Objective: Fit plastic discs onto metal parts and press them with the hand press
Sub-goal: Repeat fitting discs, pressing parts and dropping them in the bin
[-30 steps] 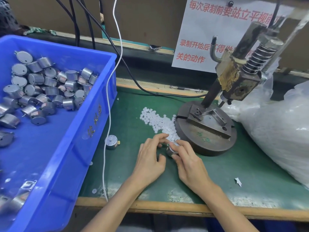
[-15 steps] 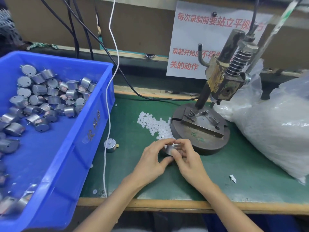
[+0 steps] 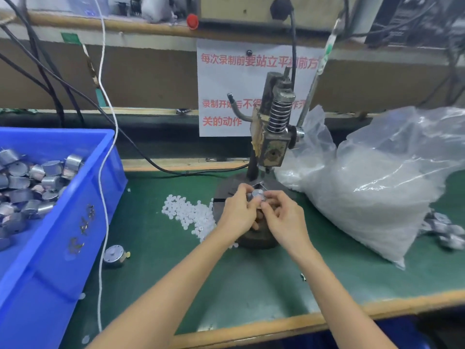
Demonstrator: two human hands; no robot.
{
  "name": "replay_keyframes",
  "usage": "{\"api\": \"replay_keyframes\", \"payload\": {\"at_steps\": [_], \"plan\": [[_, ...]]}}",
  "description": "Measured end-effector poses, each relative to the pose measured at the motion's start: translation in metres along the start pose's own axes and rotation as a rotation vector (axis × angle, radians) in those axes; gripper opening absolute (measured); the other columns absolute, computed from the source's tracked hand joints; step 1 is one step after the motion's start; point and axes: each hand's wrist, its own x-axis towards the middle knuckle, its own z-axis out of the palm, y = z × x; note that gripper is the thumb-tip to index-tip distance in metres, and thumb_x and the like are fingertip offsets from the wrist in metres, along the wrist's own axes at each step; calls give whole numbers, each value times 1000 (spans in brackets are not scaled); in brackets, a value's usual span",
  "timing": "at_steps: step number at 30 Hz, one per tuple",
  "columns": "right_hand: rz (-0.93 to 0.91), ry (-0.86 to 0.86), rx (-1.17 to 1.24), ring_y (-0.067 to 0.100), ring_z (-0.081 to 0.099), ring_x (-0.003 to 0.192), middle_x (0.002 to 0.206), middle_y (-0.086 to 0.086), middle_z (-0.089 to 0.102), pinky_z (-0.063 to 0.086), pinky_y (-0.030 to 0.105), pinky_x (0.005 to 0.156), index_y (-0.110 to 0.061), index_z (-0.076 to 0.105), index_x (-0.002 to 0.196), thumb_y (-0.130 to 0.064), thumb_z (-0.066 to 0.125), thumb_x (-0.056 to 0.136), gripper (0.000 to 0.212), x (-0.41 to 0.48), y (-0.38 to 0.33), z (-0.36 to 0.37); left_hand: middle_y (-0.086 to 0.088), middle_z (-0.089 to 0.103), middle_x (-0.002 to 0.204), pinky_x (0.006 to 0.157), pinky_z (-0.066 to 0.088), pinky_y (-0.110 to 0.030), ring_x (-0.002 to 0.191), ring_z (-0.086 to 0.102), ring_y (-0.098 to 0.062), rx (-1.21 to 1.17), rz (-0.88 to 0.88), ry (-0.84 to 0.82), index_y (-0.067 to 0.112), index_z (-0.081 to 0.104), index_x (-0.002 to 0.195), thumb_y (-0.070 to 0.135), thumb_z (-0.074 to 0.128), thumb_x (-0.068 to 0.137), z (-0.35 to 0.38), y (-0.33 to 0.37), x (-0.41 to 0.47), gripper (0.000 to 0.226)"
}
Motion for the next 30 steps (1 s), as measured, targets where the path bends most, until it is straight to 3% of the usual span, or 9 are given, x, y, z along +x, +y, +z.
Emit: {"api": "replay_keyframes", "payload": {"at_steps": [3, 8, 13, 17, 20, 23, 25, 27, 30], "plan": [[-45, 25, -173, 22, 61, 82, 93, -3, 68, 49, 36, 75, -20, 60, 108, -18, 56, 91, 18, 9, 0, 4, -4, 67, 88, 70, 52, -35, 71, 64, -18, 362, 85, 88, 22, 50, 114, 34, 51, 94, -8, -2, 9, 23], [-55, 88, -326, 27, 61, 90, 99, -3, 66, 48, 37, 68, -22, 56, 107, -18, 50, 93, 16, 18, -2, 11, 5, 49, 107, 84, 25, -26, 108, 40, -16, 500, 255, 260, 26, 59, 114, 43, 62, 85, -10, -10, 23, 34], [13, 150, -64, 21, 63, 80, 77, -4, 63, 40, 25, 68, -15, 61, 94, -12, 56, 88, 8, 23, 0, 0, 9, 57, 115, 79, 14, -22, 110, 38, -12, 406, 295, 268, 26, 63, 111, 40, 60, 86, 2, -16, 33, 29], [-18, 419, 205, 1, 57, 68, 74, -12, 60, 44, 19, 68, -20, 59, 86, -8, 56, 89, 13, 47, -32, -39, 11, 60, 116, 81, 15, -24, 109, 45, -12, 328, 254, 296, 27, 62, 111, 38, 60, 87, 9, -18, 33, 26], [-135, 477, 398, -4, 57, 81, 93, -11, 60, 47, 15, 75, -14, 58, 110, -4, 56, 89, 23, 90, -76, -86, 13, 58, 117, 83, 14, -23, 111, 43, -10, 336, 264, 317, 29, 60, 113, 38, 57, 89, 13, -20, 29, 25], [-59, 182, 523, 4, 59, 72, 120, -3, 57, 45, 15, 57, -7, 39, 140, -7, 52, 93, 49, 125, -110, -116, 13, 57, 118, 83, 12, -23, 113, 39, -9, 331, 267, 336, 29, 58, 115, 36, 55, 91, 17, -21, 25, 26], [-92, 141, 496, 4, 55, 64, 113, 2, 62, 43, 14, 54, -5, 48, 133, -6, 52, 93, 40, 126, -118, -118, 14, 57, 118, 83, 12, -23, 114, 37, -9, 337, 259, 347, 31, 58, 116, 37, 54, 90, 17, -21, 25, 27], [-180, 267, 495, 2, 51, 63, 90, -3, 60, 43, 16, 58, -7, 59, 113, -5, 56, 91, 23, 108, -112, -111, 15, 57, 117, 83, 12, -24, 113, 36, -8, 342, 251, 356, 32, 58, 115, 39, 55, 89, 17, -21, 26, 27], [-369, 377, 606, 3, 51, 68, 77, -16, 54, 43, 17, 64, -21, 54, 90, -9, 59, 87, 13, 65, -87, -93, 15, 58, 115, 83, 12, -25, 111, 36, -8, 349, 245, 366, 32, 59, 115, 40, 55, 89, 17, -21, 27, 28]]}}
